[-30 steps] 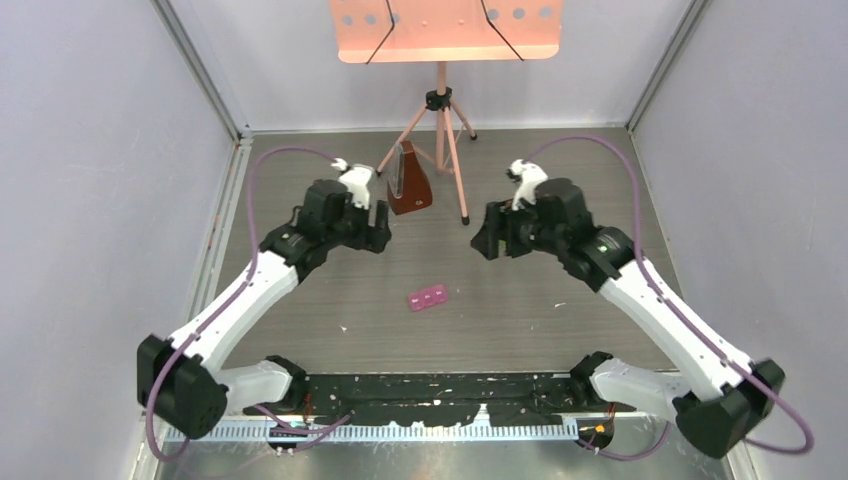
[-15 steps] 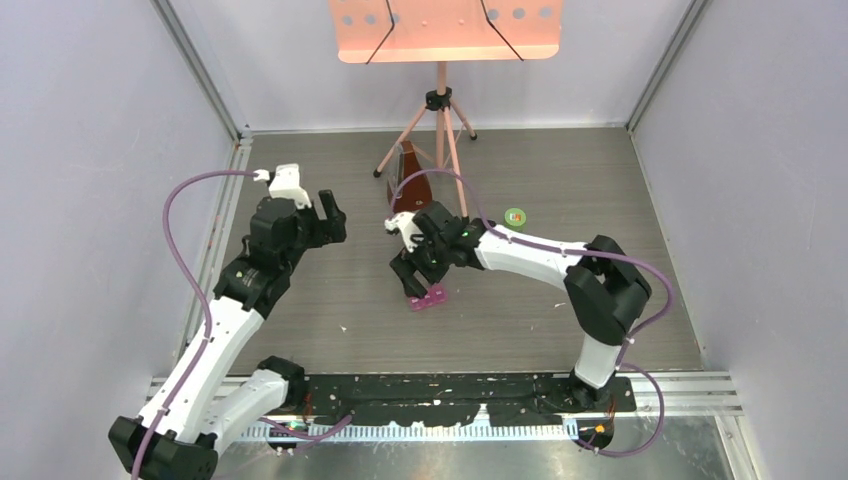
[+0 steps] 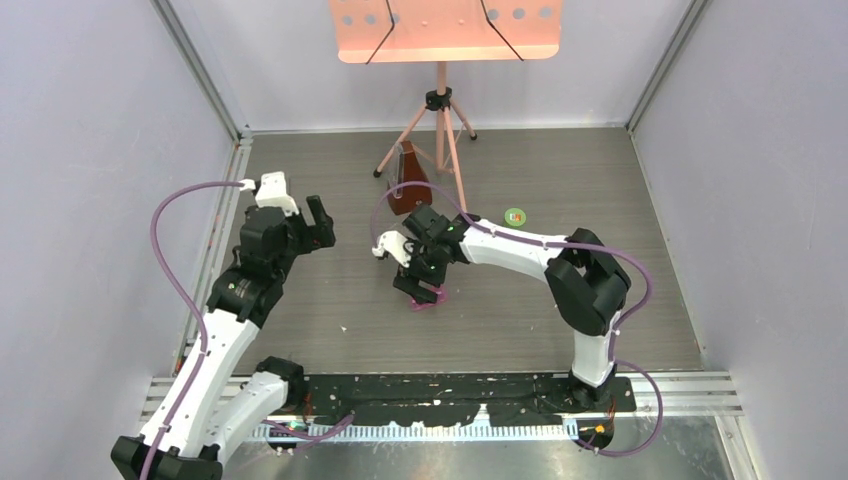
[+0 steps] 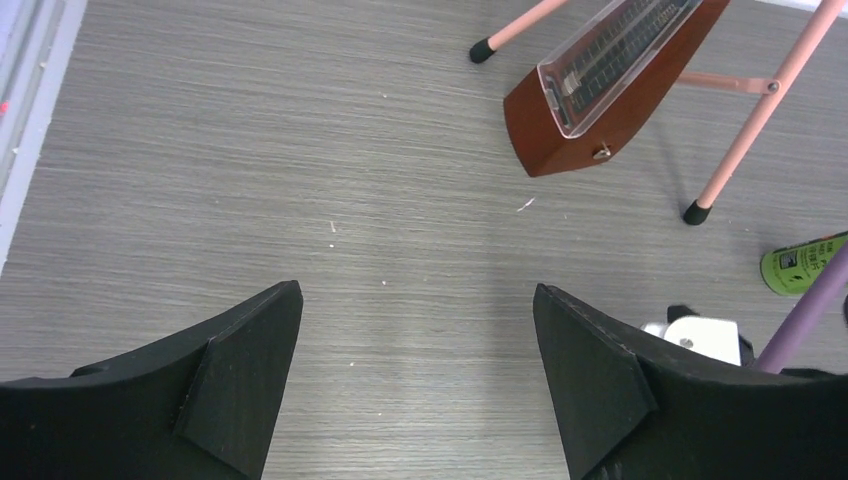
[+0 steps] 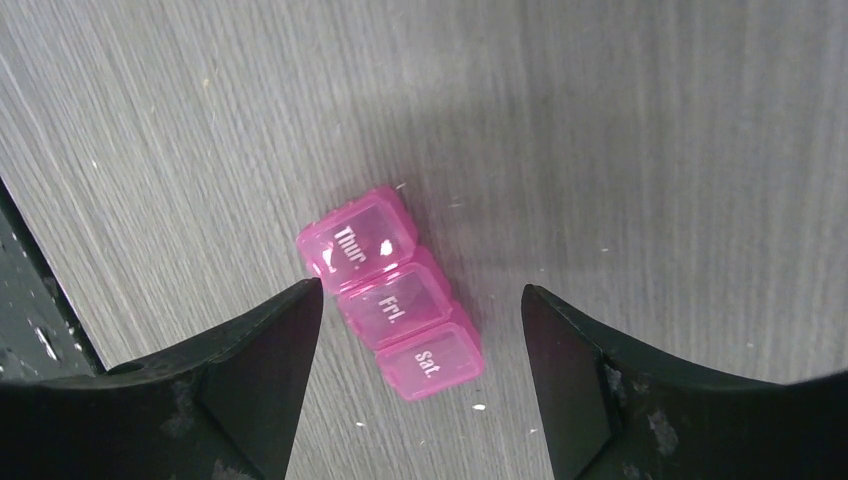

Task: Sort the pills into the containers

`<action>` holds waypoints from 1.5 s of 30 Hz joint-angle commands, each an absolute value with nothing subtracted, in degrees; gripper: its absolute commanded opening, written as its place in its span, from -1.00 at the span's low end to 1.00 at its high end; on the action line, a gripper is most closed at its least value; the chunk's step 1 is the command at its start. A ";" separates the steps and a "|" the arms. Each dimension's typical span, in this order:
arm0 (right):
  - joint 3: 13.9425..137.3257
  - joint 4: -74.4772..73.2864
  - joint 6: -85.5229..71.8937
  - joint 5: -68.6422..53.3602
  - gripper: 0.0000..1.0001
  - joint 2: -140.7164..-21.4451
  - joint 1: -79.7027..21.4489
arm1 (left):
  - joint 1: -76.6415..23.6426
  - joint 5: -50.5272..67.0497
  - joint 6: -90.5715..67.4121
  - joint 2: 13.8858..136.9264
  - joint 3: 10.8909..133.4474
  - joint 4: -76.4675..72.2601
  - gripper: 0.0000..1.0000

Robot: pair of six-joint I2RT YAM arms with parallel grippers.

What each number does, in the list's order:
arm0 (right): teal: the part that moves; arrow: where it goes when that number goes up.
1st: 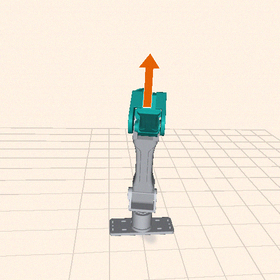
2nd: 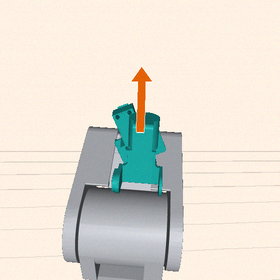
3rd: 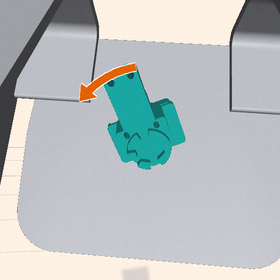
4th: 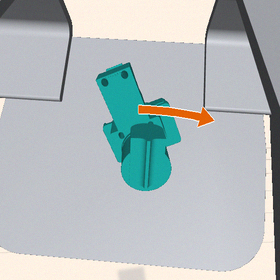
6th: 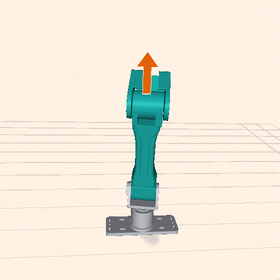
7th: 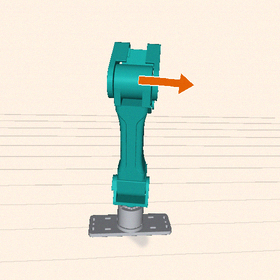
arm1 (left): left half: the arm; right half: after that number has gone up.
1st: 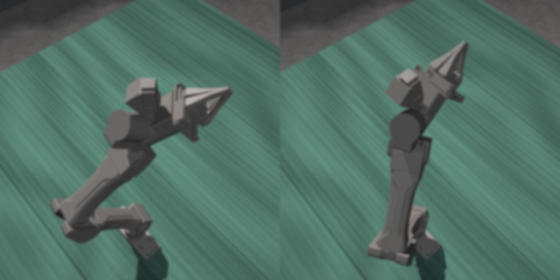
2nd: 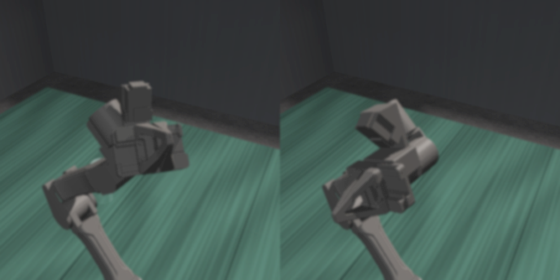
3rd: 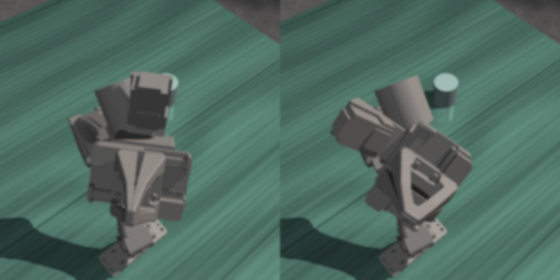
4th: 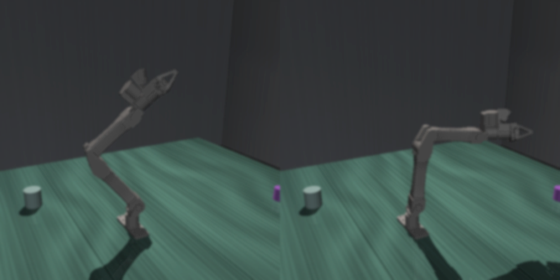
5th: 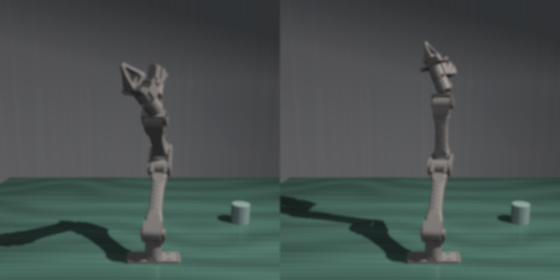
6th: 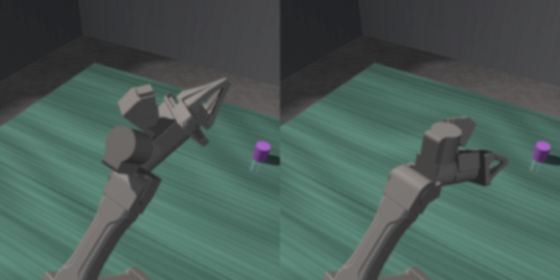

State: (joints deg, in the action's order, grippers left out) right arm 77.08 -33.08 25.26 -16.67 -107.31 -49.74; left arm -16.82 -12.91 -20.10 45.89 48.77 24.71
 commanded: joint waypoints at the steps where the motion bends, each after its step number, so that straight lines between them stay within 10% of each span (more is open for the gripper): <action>1: 78.59 -37.82 30.98 -18.14 0.59 -108.20 -50.88 | -16.37 -16.77 -19.78 43.81 47.80 20.93 0.78; 33: 74.43 -20.65 2.44 -6.78 -0.05 -98.82 -49.43 | -16.00 -14.76 -25.25 38.16 43.24 18.61 0.80; 45: 72.86 -19.26 -36.60 -1.15 0.00 -85.19 -39.49 | -16.07 17.04 -35.22 41.57 41.10 7.29 0.74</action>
